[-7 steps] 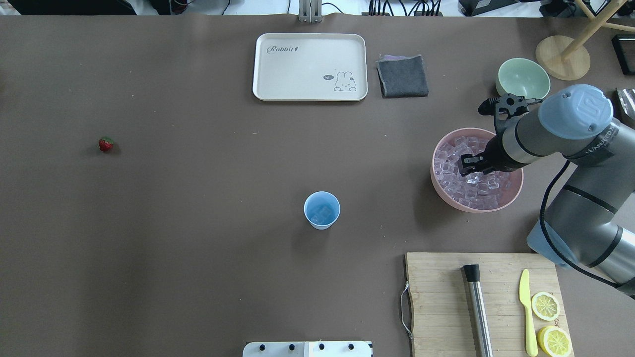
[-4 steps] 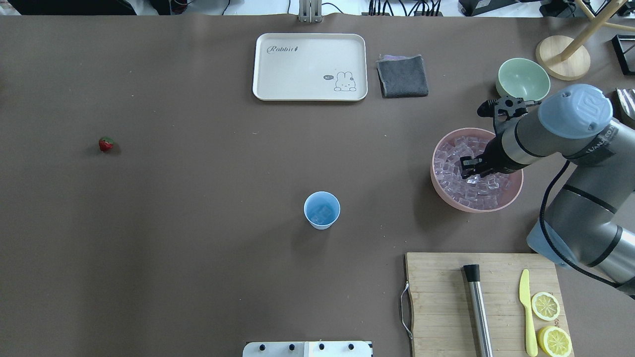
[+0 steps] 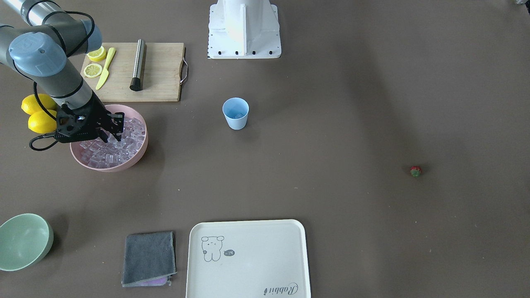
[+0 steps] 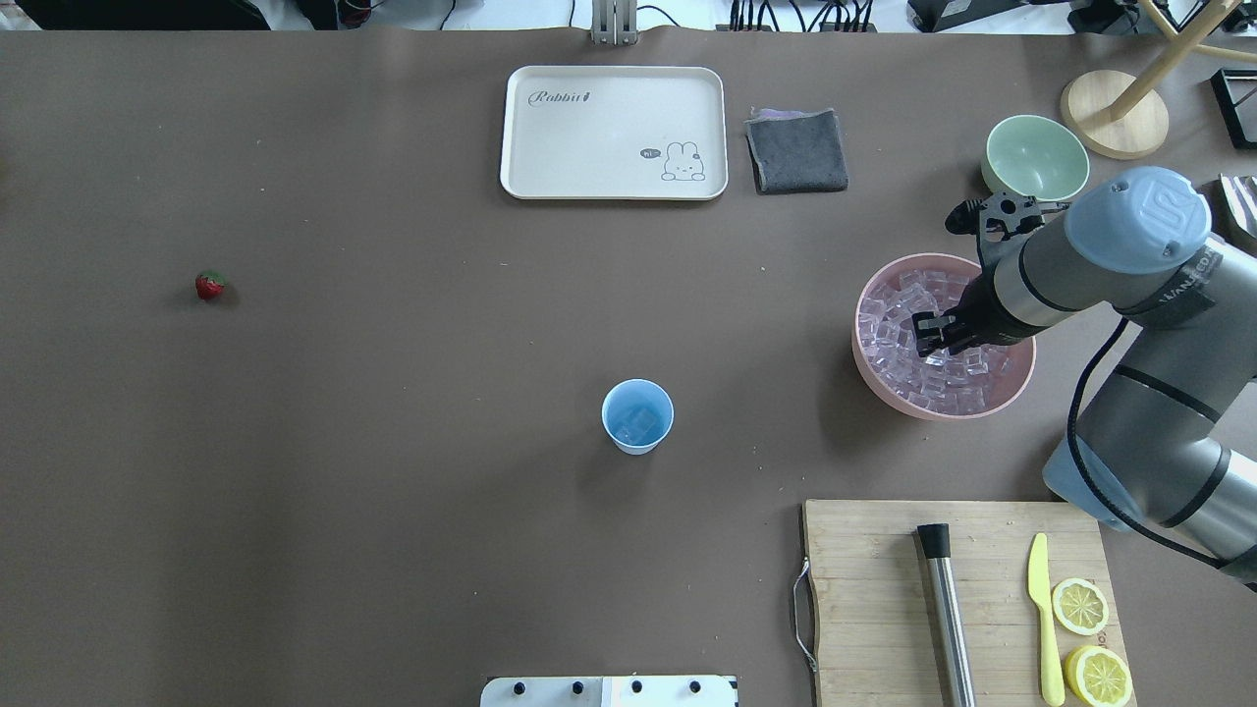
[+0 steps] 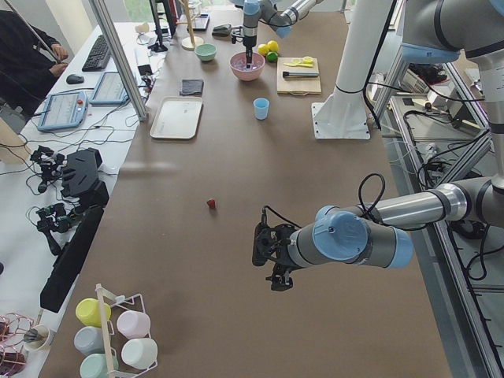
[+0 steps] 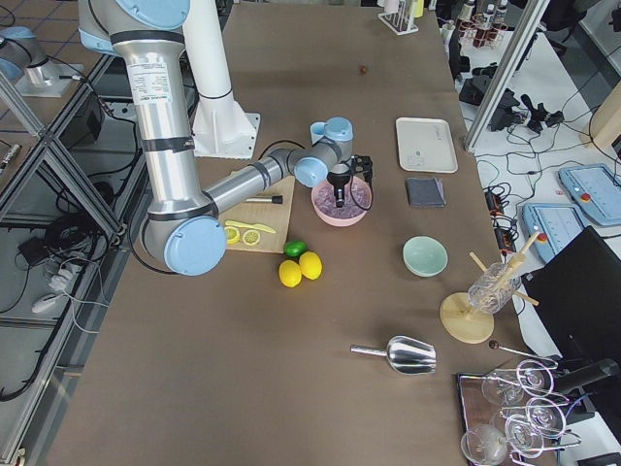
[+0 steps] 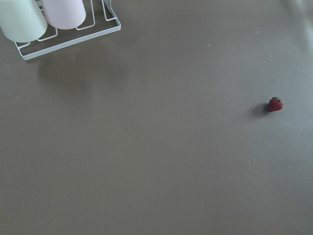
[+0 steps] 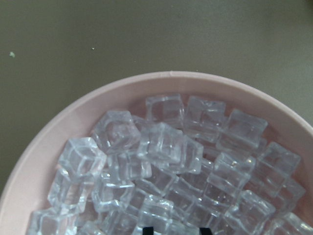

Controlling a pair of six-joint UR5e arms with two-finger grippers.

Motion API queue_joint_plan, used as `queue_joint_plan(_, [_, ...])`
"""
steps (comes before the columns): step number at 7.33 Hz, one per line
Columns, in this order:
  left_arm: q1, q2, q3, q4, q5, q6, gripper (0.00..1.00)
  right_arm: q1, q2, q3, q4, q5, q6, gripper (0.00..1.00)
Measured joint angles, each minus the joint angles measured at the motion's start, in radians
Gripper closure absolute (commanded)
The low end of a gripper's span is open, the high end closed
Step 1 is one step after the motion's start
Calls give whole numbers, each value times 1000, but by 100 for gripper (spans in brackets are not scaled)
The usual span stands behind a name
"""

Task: Put ice and strawberries in cup
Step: 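Lower the right gripper into the ice, grasp a cube, lift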

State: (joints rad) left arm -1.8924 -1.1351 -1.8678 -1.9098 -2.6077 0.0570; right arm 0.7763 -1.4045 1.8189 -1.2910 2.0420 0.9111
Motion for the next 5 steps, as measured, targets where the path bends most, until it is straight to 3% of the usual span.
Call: queue_joint_plan(5, [1, 0, 2, 1, -12, -3, 2, 64, 6, 62, -12, 72, 2, 100])
